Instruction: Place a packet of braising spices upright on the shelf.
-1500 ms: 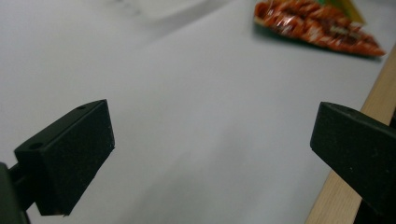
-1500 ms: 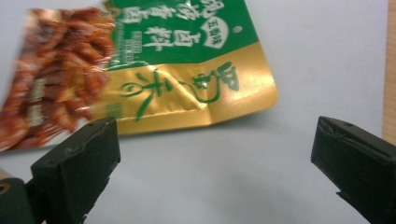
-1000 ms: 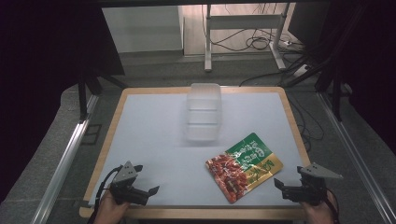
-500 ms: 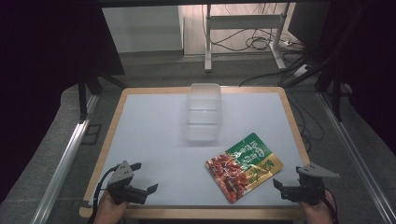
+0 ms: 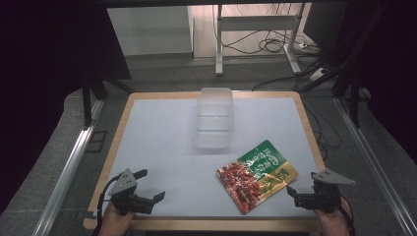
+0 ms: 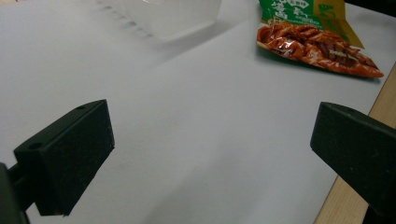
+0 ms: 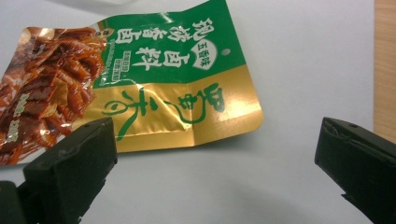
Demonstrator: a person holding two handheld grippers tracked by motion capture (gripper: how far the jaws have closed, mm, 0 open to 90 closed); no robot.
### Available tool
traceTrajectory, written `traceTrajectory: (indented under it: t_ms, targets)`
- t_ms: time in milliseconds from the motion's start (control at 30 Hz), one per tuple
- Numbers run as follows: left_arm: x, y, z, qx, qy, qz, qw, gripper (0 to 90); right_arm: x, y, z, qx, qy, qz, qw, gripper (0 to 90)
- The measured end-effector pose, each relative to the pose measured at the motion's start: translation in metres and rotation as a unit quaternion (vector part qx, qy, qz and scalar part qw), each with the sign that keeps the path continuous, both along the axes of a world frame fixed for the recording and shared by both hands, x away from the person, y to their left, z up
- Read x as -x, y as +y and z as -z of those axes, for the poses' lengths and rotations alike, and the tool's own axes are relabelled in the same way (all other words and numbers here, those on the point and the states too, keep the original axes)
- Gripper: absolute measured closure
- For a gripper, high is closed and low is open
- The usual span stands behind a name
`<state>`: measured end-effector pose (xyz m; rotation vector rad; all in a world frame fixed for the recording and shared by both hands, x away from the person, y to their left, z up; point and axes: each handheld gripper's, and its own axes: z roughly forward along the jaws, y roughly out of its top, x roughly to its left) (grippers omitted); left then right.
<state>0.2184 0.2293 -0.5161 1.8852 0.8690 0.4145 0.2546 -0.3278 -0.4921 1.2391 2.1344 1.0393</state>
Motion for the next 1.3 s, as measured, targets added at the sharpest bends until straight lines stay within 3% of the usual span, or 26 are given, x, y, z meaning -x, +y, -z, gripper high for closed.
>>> traceTrajectory:
  t_ms: [167, 667, 1300]
  targets:
    - [0.001, 0.001, -0.001, 0.005, -0.009, 0.000, 0.9999, 0.0, -0.004, 0.001, -0.001, -0.001, -0.001, 0.004, 1.0000, 0.0]
    - [-0.001, -0.004, 0.001, -0.011, -0.001, 0.016, 0.9998, 0.0, -0.018, 0.006, -0.004, -0.020, 0.009, -0.016, 0.9996, 0.0]
    - [-0.002, -0.006, 0.002, -0.017, 0.006, 0.014, 0.9997, 0.0, -0.044, 0.018, 0.000, -0.004, 0.019, -0.022, 0.9996, 0.0]
